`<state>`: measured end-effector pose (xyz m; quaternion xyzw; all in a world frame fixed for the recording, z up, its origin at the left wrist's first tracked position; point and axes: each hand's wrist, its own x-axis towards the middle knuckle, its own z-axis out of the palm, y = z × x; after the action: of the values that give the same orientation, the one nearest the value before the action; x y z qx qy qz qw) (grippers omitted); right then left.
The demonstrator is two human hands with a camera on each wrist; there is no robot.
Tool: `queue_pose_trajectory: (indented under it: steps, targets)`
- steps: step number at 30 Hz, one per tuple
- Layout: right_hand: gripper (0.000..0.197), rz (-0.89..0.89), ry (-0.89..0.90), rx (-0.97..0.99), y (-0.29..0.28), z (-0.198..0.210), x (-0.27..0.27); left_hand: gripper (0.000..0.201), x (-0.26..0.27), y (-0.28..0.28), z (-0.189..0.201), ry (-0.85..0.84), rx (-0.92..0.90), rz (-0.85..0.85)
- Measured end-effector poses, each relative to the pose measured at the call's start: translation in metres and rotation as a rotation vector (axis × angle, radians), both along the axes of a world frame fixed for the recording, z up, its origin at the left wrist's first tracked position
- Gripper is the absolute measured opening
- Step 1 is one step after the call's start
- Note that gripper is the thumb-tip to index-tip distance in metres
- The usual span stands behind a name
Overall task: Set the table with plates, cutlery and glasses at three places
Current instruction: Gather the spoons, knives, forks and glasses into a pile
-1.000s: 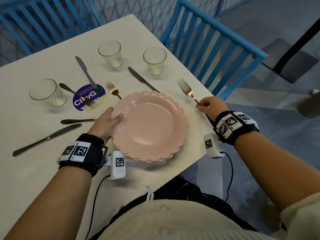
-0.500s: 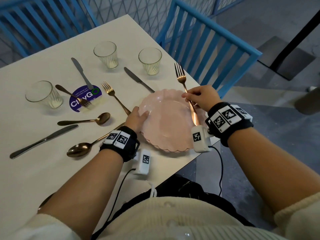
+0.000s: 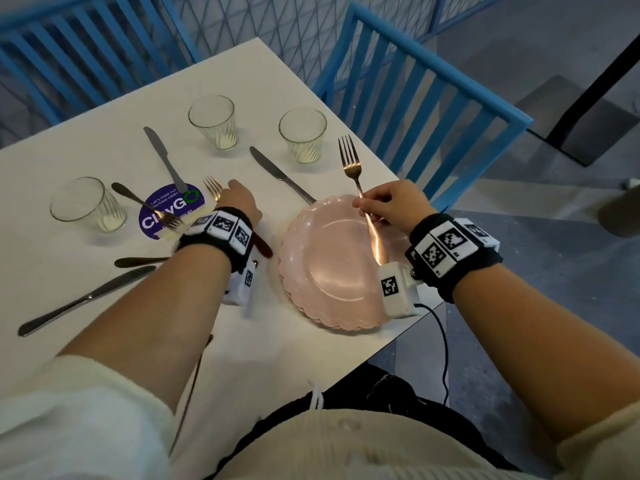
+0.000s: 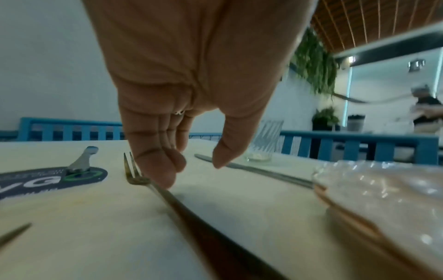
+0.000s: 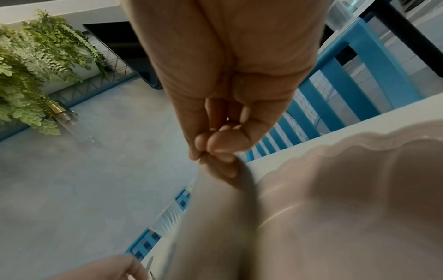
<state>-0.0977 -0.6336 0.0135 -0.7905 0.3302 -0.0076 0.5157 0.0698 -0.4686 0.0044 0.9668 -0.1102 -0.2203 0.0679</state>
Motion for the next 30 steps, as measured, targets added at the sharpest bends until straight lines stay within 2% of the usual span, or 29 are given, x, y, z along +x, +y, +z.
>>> queue_pose_trajectory:
  steps: [2,6,10,12,17,20,23,26,30]
  targets:
    - [0.018,0.022,-0.005,0.045,0.001,0.001,0.003,0.062,0.007,-0.007,-0.005,0.023,0.057,0.029]
    - [0.018,0.060,-0.007,0.048,0.003,0.000,0.005,0.041,0.011,-0.010,-0.015,0.045,0.072,0.045]
    - [0.020,0.067,-0.002,0.035,0.003,-0.001,0.006,0.035,0.010,-0.012,-0.016,0.035,0.235,-0.185]
    - [0.020,0.066,-0.003,0.038,0.004,-0.001,0.006,0.037,0.010,-0.009,-0.021,0.052,0.126,-0.092]
    - [0.019,0.079,-0.017,0.021,0.011,-0.003,0.007,0.038,0.013,-0.001,-0.020,0.029,0.139,-0.046]
    - [0.018,0.084,-0.034,0.014,0.019,-0.004,0.011,0.032,0.015,0.005,-0.011,0.083,-0.049,-0.004]
    - [0.018,0.109,-0.068,0.059,0.031,-0.003,0.018,0.027,0.010,0.012,0.003,0.086,-0.371,0.098]
    - [0.018,0.149,-0.111,0.142,0.047,0.002,0.030,0.032,-0.013,0.026,0.021,0.117,-0.679,0.154]
    - [0.021,0.187,-0.148,0.203,0.078,0.006,0.047,0.023,-0.048,0.052,0.032,0.160,-0.816,0.171]
